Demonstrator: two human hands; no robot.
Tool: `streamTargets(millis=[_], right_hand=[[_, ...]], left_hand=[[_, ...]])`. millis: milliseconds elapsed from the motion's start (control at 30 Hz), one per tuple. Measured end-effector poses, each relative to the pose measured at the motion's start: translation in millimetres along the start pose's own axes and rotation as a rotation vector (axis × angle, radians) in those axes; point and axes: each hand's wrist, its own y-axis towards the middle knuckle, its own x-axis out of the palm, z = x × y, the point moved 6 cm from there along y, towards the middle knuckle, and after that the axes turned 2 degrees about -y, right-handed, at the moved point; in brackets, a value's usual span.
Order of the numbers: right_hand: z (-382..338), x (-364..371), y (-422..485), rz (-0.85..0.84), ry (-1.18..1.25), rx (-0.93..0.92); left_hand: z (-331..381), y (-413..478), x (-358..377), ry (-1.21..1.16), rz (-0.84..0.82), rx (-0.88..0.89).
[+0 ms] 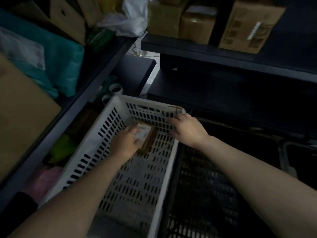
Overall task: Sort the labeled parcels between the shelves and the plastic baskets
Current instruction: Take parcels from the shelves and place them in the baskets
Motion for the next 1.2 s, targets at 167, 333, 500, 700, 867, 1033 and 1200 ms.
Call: streamTargets(millis=[167,333,500,700,867,1033,1200], right_hand=[[-19,49,55,-0.102,0.013,-0.002],[-27,104,106,-0.228,-0.014,0.004],[-24,150,140,-0.393,-0.063,0.069],[-27,176,166,-0.473,-0.101,0.074],[-27,185,177,-0.485,-0.058,0.05],[-28,186,179,-0.5,-0.058,0.069],[-28,187,176,-0.503,-0.042,0.054]], left_hand=[[-50,43,44,0.107,-0.084,-0.027],[-71,82,100,0.122,-0.148,-0.003],[-87,109,157,0.017,-0.281,-0.096],[-97,118,188,0.041,-0.27,-0.177],[-119,132,179,-0.047,-0.303,-0.282],[-141,138,168,0.13,-0.143,-0.275],[-135,138,175,0.117,-0.173,-0.244]])
